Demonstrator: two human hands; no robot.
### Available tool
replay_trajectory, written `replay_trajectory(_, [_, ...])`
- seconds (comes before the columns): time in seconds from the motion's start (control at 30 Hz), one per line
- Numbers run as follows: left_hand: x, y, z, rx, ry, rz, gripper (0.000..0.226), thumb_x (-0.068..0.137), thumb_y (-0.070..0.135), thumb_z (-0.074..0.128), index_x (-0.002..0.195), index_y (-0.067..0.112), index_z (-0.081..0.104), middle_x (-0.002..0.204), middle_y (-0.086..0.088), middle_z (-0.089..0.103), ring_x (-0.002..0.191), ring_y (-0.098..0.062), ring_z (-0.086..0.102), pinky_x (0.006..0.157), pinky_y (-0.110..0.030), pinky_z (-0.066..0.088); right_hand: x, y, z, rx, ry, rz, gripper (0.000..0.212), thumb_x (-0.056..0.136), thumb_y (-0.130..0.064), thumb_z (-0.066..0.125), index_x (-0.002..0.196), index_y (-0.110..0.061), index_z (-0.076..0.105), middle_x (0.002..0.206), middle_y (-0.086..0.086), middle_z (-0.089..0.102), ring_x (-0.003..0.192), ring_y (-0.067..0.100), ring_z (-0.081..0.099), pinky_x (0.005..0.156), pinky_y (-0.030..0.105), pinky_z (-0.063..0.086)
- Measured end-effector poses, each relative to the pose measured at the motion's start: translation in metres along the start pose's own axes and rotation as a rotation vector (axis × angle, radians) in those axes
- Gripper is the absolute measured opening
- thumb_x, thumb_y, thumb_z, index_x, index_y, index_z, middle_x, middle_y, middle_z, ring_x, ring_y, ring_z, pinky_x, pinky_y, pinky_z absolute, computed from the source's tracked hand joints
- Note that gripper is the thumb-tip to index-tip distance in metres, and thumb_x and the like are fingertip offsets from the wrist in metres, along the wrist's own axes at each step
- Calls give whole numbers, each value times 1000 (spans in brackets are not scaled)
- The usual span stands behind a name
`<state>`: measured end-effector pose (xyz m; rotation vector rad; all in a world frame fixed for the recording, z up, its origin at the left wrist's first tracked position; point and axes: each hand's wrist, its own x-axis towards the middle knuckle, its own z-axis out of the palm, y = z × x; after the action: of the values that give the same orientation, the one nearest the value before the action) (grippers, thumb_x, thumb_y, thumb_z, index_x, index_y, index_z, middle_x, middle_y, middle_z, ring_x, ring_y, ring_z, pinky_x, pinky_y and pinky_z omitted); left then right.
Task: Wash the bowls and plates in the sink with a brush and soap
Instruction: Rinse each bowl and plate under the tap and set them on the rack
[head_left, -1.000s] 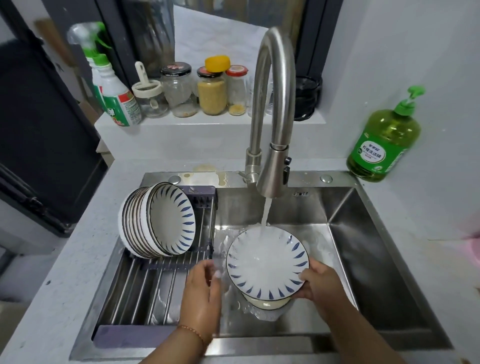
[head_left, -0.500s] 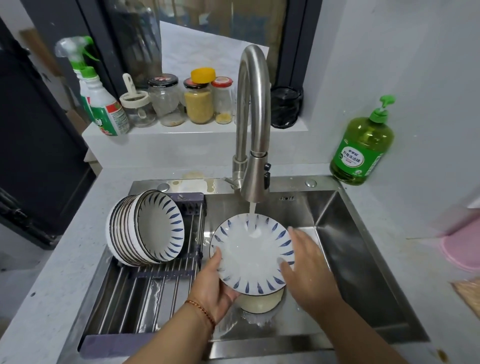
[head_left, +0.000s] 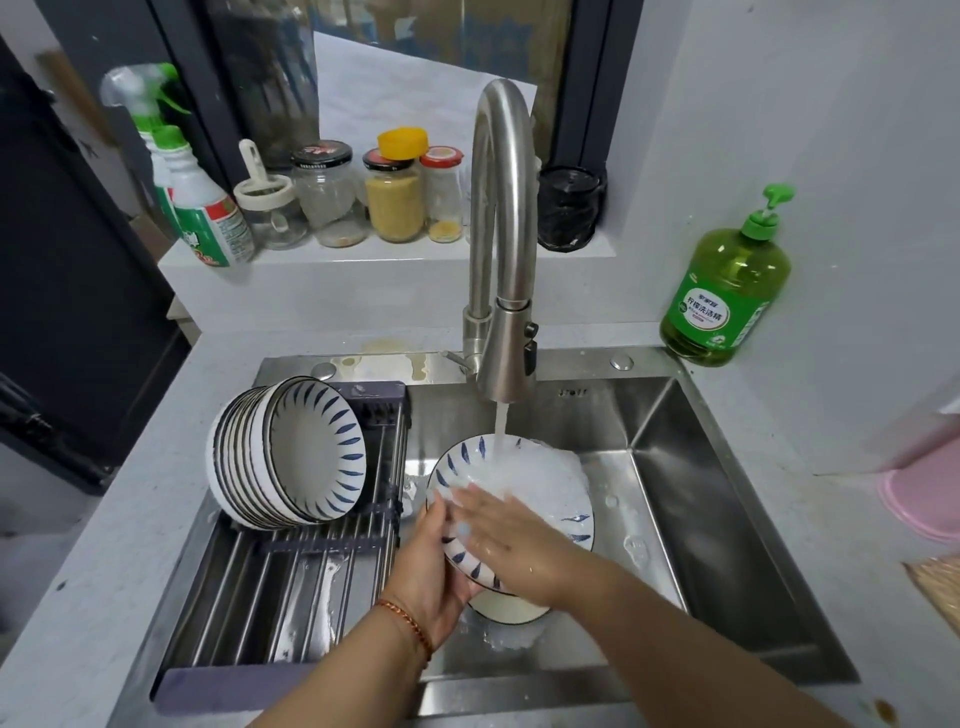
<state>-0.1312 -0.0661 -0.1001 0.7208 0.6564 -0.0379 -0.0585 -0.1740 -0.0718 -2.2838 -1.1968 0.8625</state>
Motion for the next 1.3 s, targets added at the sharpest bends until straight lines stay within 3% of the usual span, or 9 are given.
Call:
replay_trajectory(0.1, [0,-1,1,-59,-41,-10,63,91,57,38,134,14,54,125,-16,65,115,-31,62,94,-53,51,11,20,-14,-131,-11,136,58,97,-58,14,151,-40,5,159,-16,-6,147,9,-5,119,42,2])
replay_trajectory(0.27, [2,3,-2,-123,-48,10,59,98,54,34,135,12,53,125,-17,64,114,-33,63,84,-50,57,-9,28,-27,-431,33,256,77,91,-68,9,153,-23,11,161,-2,6,148,13,3,119,44,-6])
replay_trajectory(0.4, [5,8,-5,-104,-56,33,63,97,58,31,138,14,50,129,-16,62,118,-35,60,97,-56,48,-43,2,-21,-289,3,171,114,64,-80,-13,149,-15,27,159,2,17,147,10,7,118,35,-7])
replay_trajectory(0.67, [1,2,1,-60,-5,30,68,92,61,37,130,8,55,117,-17,68,109,-29,66,89,-42,54,-11,-40,-18,47,-76,-12,58,100,-50,10,152,-25,14,160,-9,5,145,2,-2,119,32,-5])
replay_trajectory(0.77, [-1,0,4,-70,-55,53,62,93,58,38,132,13,56,124,-14,66,117,-29,62,108,-52,39,5,-20,-25,-60,-47,49,73,88,-64,4,152,-30,7,160,-10,-5,146,6,-8,117,32,-5])
replay_trajectory(0.9, [2,0,-2,-109,-64,58,68,84,57,44,135,13,54,128,-16,62,120,-33,59,109,-57,37,1,12,-32,-210,0,203,72,89,-69,7,152,-34,2,160,-8,-10,147,14,-7,118,40,-3])
replay_trajectory(1.0, [4,0,-5,-93,-64,68,68,86,60,43,137,15,52,129,-16,62,120,-34,59,107,-59,38,-20,15,-32,-347,-5,245,106,65,-80,-13,153,-25,5,161,0,-2,148,16,-3,117,36,-9])
replay_trajectory(1.13, [4,2,-5,-80,-64,73,72,83,63,42,137,16,50,128,-16,62,118,-35,60,100,-58,45,-52,-14,-21,-126,-65,160,73,95,-60,15,151,-13,23,160,0,10,147,10,4,115,24,-1])
replay_trajectory(1.3, [3,2,-2,-43,0,50,72,85,62,45,134,10,51,122,-19,65,110,-34,65,77,-42,59,-21,-34,-4,204,-49,43,84,80,-72,5,152,-31,15,159,-15,6,143,-5,-4,118,28,-5])
